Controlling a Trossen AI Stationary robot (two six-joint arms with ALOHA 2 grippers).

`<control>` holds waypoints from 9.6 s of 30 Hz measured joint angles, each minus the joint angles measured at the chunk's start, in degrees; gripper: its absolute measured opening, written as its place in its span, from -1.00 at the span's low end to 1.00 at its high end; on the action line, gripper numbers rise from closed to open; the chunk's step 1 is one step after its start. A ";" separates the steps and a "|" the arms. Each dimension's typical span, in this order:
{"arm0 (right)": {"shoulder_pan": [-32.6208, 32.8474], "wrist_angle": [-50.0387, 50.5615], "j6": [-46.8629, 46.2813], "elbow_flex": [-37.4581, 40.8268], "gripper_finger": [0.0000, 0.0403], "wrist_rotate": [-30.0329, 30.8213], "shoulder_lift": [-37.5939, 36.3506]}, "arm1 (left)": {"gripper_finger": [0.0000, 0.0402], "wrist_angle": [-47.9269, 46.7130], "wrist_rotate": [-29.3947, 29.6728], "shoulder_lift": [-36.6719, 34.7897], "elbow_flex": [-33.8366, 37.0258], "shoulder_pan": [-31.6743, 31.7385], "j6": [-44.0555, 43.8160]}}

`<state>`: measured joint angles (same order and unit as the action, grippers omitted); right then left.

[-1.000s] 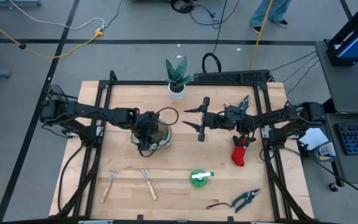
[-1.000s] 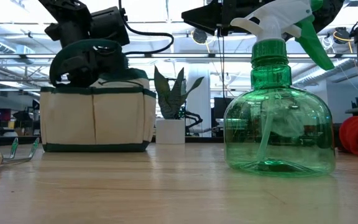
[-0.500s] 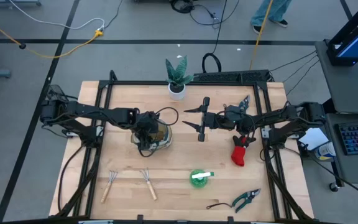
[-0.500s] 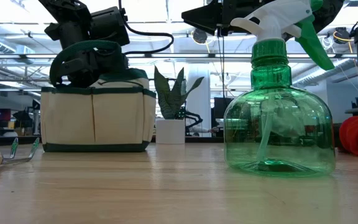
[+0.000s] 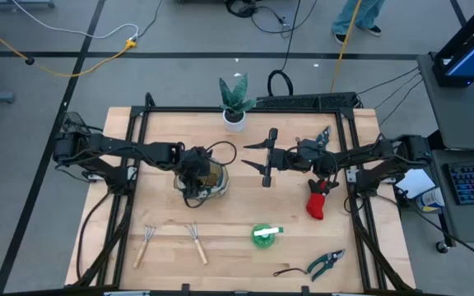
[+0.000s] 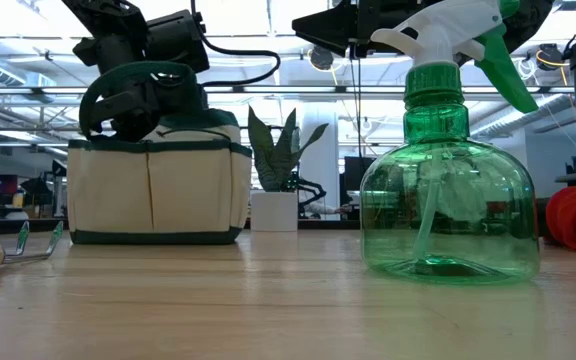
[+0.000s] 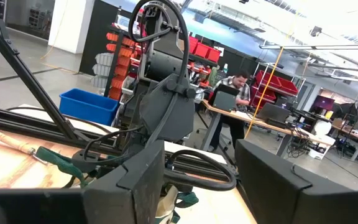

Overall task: Pick & Place Garden tools in Gardening bag
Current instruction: Put the left brown hand rake into the white gardening bag

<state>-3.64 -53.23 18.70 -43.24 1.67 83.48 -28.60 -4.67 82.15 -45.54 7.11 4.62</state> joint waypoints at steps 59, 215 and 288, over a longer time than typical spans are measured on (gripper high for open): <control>0.00 1.25 0.00 0.02 -0.04 0.00 -0.04 | -0.13 -9.38 0.21 -11.98 -5.79 -3.13 -5.45; 0.00 2.51 0.22 0.02 -0.04 0.02 0.00 | -0.13 -14.29 -5.58 2.23 1.68 -65.13 -114.88; 0.01 8.19 -3.48 0.00 -0.04 0.00 0.00 | -0.69 -13.42 0.29 5.79 1.62 -55.04 -97.25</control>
<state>-3.64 -45.04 15.21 -43.24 1.67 83.48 -42.02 -4.38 87.94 -43.92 -47.93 -92.63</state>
